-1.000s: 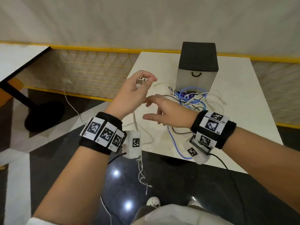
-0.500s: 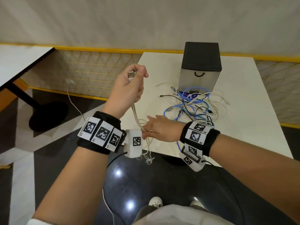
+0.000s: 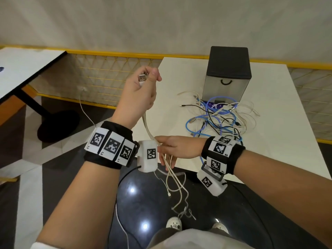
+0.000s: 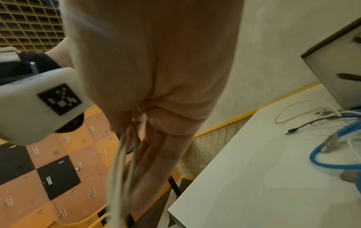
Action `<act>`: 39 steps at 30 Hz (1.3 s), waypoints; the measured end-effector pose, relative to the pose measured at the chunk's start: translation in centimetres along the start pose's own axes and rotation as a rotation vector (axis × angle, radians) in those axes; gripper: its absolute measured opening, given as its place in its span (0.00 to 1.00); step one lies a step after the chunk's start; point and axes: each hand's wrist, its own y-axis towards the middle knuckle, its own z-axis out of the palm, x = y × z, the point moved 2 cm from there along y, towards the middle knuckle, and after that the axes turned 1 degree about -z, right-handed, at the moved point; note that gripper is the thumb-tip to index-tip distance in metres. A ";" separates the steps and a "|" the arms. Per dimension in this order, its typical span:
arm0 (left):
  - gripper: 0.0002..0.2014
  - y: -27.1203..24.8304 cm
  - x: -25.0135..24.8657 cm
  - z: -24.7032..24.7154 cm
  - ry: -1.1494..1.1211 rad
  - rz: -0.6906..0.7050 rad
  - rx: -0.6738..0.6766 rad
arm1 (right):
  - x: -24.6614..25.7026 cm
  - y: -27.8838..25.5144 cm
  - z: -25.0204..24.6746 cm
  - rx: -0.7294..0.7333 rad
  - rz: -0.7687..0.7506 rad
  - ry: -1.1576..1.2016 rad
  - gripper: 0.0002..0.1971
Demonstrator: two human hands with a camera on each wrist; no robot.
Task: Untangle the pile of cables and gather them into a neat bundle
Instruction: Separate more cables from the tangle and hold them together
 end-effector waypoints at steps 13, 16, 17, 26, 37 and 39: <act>0.15 -1.8 3.0 0.9 -0.014 -0.144 0.077 | -3.9 0.4 -0.9 -0.063 0.146 -0.240 0.27; 0.18 -1.1 3.8 1.2 -0.081 -0.194 0.062 | -5.7 0.5 -2.7 -0.236 0.197 -0.388 0.18; 0.19 -0.7 4.2 1.3 -0.082 -0.212 0.049 | -6.2 0.4 -3.5 -0.306 0.214 -0.428 0.15; 0.19 2.8 8.3 3.0 0.085 -0.270 -0.078 | -11.3 1.1 -12.9 -0.680 0.431 -0.594 0.14; 0.19 4.7 10.6 3.0 0.024 -0.354 -0.168 | -15.4 1.8 -17.1 -0.487 0.655 -0.992 0.13; 0.18 4.8 10.8 2.9 -0.006 -0.372 -0.198 | -15.6 1.8 -17.5 -0.527 0.637 -0.913 0.12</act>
